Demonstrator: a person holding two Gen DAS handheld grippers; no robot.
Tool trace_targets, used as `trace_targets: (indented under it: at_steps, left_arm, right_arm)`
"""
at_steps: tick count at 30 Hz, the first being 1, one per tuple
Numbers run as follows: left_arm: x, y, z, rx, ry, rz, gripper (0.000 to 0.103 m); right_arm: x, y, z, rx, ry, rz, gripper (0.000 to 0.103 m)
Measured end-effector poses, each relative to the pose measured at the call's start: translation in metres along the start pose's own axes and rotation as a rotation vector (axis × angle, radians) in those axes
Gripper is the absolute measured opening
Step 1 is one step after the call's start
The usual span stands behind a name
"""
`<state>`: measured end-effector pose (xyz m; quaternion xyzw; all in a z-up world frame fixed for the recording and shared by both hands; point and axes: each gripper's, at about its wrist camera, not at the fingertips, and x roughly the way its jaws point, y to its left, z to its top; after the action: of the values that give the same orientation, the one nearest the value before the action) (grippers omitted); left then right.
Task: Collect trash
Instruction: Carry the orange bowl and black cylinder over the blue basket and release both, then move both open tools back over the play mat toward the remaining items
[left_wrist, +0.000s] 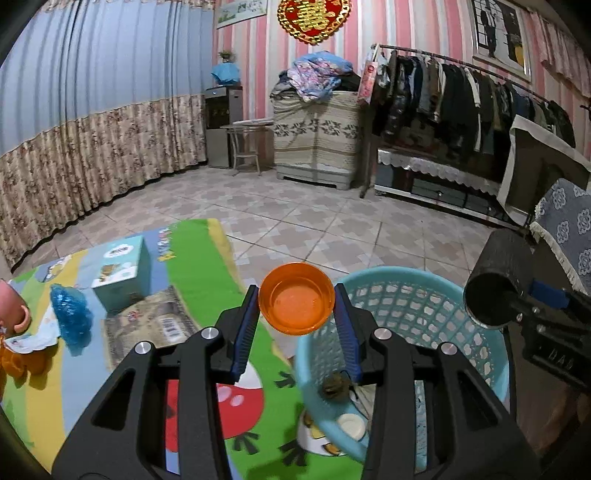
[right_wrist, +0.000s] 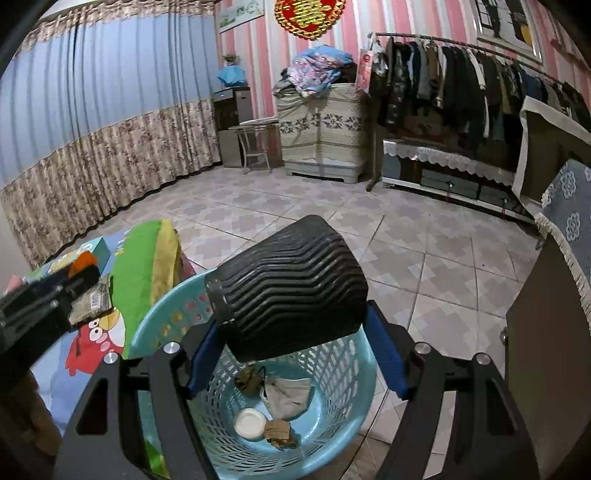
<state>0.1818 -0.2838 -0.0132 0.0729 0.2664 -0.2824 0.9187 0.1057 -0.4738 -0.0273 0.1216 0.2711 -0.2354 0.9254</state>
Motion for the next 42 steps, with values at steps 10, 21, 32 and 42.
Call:
trace_targets:
  at_steps: [10, 21, 32, 42]
  left_arm:
    - [0.014, -0.021, 0.005, 0.04, 0.022, -0.028, 0.039]
    - [0.033, -0.037, 0.012, 0.065, 0.031, -0.048, 0.06]
    - [0.022, 0.003, 0.018, 0.005, 0.003, 0.065, 0.085]
    - [0.007, 0.033, 0.026, -0.031, -0.024, 0.109, 0.094]
  right_arm:
    - [0.002, -0.002, 0.0, 0.017, 0.008, -0.014, 0.071]
    - [0.003, -0.007, -0.005, 0.036, 0.014, -0.016, 0.071]
    - [0.005, 0.001, -0.003, 0.012, 0.016, -0.013, 0.072]
    - [0.014, 0.03, -0.006, -0.027, 0.045, 0.002, 0.072]
